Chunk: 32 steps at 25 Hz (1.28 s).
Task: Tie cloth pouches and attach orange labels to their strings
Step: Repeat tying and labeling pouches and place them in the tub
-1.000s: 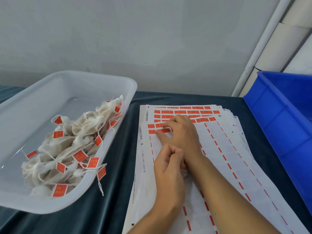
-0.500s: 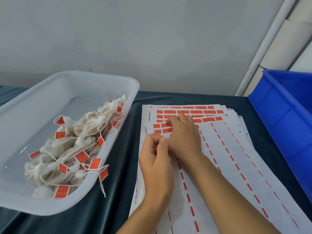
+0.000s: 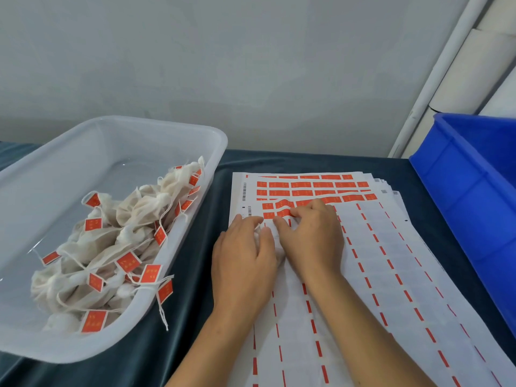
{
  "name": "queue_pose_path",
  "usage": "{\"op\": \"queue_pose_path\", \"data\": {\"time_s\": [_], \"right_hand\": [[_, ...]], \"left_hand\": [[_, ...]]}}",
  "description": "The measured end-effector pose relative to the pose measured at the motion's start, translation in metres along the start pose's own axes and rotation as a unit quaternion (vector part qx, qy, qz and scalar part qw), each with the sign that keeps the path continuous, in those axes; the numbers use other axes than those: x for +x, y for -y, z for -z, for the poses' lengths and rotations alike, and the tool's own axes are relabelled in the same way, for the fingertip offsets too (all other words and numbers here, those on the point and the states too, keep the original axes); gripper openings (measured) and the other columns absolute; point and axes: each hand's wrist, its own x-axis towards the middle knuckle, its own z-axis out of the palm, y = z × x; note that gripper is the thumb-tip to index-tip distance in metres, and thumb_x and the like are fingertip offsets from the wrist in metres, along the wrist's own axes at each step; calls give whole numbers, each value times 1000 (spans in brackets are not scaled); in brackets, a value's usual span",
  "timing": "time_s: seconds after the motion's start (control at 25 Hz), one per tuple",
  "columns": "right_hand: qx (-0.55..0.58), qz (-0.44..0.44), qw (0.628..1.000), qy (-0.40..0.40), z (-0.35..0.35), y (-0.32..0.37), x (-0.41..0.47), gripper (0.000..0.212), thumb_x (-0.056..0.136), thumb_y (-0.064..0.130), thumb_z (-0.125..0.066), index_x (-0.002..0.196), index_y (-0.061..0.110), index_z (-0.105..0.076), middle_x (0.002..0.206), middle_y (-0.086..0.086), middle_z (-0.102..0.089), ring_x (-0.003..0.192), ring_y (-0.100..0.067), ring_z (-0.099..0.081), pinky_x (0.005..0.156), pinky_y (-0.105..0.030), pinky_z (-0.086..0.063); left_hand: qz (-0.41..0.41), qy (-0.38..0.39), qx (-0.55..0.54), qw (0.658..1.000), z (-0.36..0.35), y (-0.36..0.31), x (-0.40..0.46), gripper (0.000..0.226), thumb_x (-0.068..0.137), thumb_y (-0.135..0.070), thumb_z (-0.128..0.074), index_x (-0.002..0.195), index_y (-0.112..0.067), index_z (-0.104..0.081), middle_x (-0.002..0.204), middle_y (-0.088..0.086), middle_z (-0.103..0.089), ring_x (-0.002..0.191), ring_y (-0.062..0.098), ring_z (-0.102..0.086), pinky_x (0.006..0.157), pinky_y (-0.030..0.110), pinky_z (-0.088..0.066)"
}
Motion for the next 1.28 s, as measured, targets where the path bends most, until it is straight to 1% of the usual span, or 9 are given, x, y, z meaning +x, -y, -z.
{"op": "queue_pose_path", "data": {"time_s": [0.08,0.24,0.36,0.52,0.68,0.76,0.96,1.12,1.28], "right_hand": [[24,-9,1000,-5,-2,-1,0,46,87,58,-70,122,27,-75,119,7,-69,94,-4,-49,79,-19,-42],[38,-6,999,-12,-3,-3,-1,43,89,56,-70,120,27,-76,115,7,-70,92,-5,-50,77,-19,-44],[56,-11,998,-12,-3,-3,-1,41,90,55,-68,119,27,-76,113,7,-71,91,-6,-53,76,-19,-47],[66,-13,998,-13,0,-2,0,39,92,53,-67,119,27,-77,111,7,-72,89,-6,-55,73,-17,-46],[24,10,999,-25,3,2,-4,37,93,50,-68,122,28,-76,114,5,-75,92,-10,-62,75,-20,-46],[-3,23,999,-25,6,5,-5,36,94,50,-66,122,28,-76,113,3,-76,93,-14,-66,77,-24,-50],[-104,95,990,-19,9,11,-9,29,96,39,-67,113,20,-79,98,-3,-79,80,-19,-72,74,-30,-57],[-164,137,977,-12,11,14,-12,28,81,29,-83,103,11,-81,85,-9,-78,65,-26,-73,66,-37,-62],[-168,136,976,2,12,15,-14,32,81,25,-84,108,9,-79,92,-13,-79,71,-31,-75,70,-46,-64]], "left_hand": [[-1,-4,10,1000,0,0,1,34,101,-51,-42,129,-42,-58,119,-30,-57,114,-2,-58,108,44,-53],[-6,-2,27,1000,-2,1,-1,37,99,-48,-48,134,-40,-57,135,-22,-62,124,2,-58,112,47,-50],[-6,-2,26,1000,-2,-1,-2,38,98,-49,-48,134,-39,-57,133,-23,-62,121,1,-58,112,47,-50],[6,0,26,1000,-2,-4,-2,39,97,-49,-48,134,-39,-57,133,-22,-62,122,1,-57,113,48,-49],[5,-3,25,1000,-1,-4,-3,38,97,-46,-49,134,-38,-57,132,-22,-62,121,-1,-56,113,48,-48],[7,-5,24,1000,-1,-4,-3,38,98,-46,-49,134,-38,-57,132,-22,-62,121,1,-57,114,48,-48],[2,-11,20,1000,-1,-5,-3,36,98,-43,-51,132,-37,-58,128,-23,-63,118,0,-58,113,47,-48],[4,-11,17,1000,-1,-7,-3,36,96,-48,-47,129,-39,-58,124,-24,-63,115,2,-59,112,48,-49],[7,-11,19,1000,-2,-6,-3,38,96,-50,-45,130,-40,-58,131,-21,-64,120,4,-59,112,48,-49]]}}
